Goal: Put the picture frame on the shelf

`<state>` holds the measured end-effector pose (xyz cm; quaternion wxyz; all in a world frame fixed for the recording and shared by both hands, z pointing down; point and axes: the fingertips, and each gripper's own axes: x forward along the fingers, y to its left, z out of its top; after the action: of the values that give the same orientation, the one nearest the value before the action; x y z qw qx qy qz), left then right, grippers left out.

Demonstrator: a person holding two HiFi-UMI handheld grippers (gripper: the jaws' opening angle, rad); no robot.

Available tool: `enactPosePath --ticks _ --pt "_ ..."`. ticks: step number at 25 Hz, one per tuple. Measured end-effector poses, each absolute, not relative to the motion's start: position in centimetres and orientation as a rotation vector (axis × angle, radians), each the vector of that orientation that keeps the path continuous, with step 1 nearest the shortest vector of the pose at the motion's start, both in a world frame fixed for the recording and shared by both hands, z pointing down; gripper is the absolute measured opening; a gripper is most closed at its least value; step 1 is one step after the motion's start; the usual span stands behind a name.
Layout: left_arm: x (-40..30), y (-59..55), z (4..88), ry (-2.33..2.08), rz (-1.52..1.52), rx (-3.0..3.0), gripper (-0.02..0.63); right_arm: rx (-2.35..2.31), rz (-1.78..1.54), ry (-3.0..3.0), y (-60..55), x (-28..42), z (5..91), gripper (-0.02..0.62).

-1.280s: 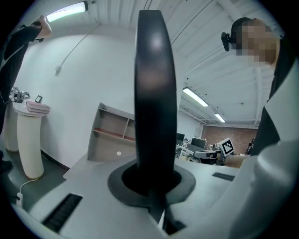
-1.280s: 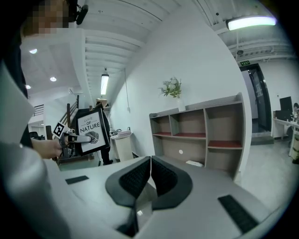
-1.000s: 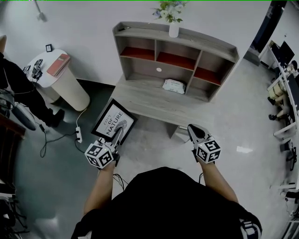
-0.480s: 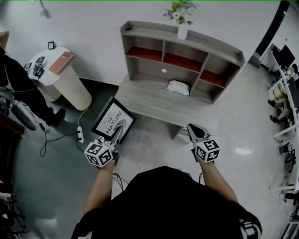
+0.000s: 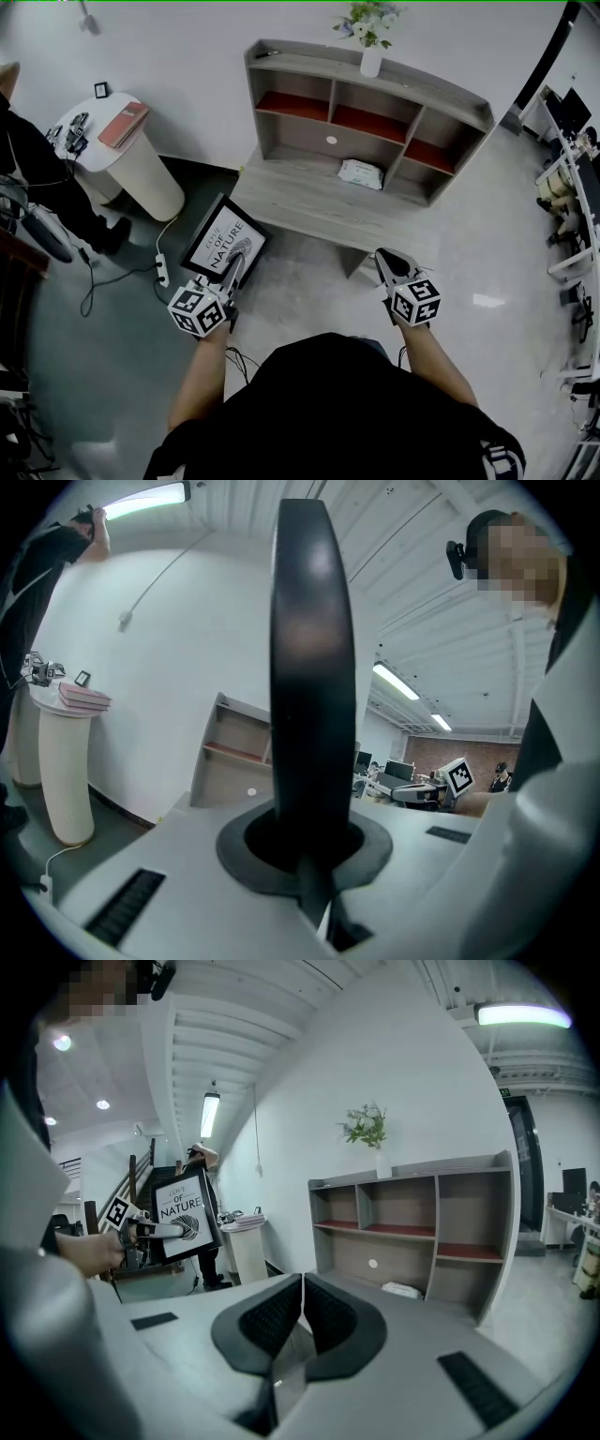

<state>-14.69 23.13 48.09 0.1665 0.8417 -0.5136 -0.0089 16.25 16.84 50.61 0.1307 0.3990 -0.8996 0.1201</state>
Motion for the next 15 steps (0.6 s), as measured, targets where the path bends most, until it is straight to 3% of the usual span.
enactPosePath --ticks 15 --pt "-14.3 23.7 49.2 -1.442 -0.012 2.368 0.029 1.152 0.413 -2.585 17.7 16.6 52.0 0.018"
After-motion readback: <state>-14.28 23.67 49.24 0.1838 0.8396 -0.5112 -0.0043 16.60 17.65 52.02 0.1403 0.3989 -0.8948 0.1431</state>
